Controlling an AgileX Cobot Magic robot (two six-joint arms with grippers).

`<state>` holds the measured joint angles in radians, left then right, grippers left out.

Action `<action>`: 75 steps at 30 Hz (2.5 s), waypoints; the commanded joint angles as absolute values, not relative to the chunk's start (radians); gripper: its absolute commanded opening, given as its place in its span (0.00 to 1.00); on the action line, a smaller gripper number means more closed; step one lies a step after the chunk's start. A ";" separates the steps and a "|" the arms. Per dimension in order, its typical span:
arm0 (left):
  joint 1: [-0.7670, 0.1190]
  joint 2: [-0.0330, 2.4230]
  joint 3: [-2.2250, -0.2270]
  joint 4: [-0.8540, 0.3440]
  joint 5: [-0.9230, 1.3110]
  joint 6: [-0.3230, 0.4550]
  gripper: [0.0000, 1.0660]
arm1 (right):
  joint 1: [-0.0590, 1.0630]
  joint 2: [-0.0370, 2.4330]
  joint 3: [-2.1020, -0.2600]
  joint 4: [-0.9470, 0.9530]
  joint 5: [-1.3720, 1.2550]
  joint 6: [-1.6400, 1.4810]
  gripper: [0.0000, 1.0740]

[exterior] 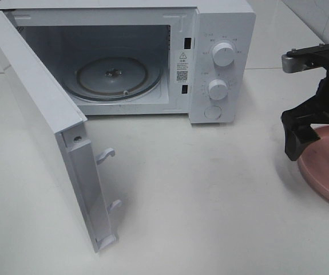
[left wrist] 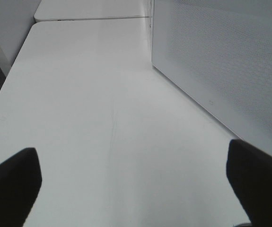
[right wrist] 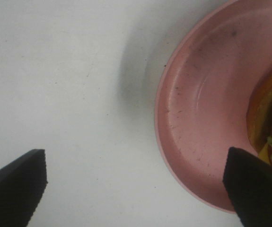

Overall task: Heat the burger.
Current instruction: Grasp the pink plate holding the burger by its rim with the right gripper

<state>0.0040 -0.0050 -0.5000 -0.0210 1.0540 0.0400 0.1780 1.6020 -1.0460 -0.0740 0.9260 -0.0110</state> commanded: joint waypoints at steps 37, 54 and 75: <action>0.002 -0.027 -0.497 -0.025 1.038 0.037 0.94 | 0.118 1.906 -1.048 -0.127 0.676 0.025 0.84; 0.002 -0.027 -0.497 -0.025 1.038 0.037 0.94 | 0.118 1.957 -1.048 -0.129 0.648 0.000 0.80; 0.002 -0.027 -0.497 -0.025 1.038 0.037 0.94 | 0.122 1.957 -1.048 -0.170 0.674 0.110 0.01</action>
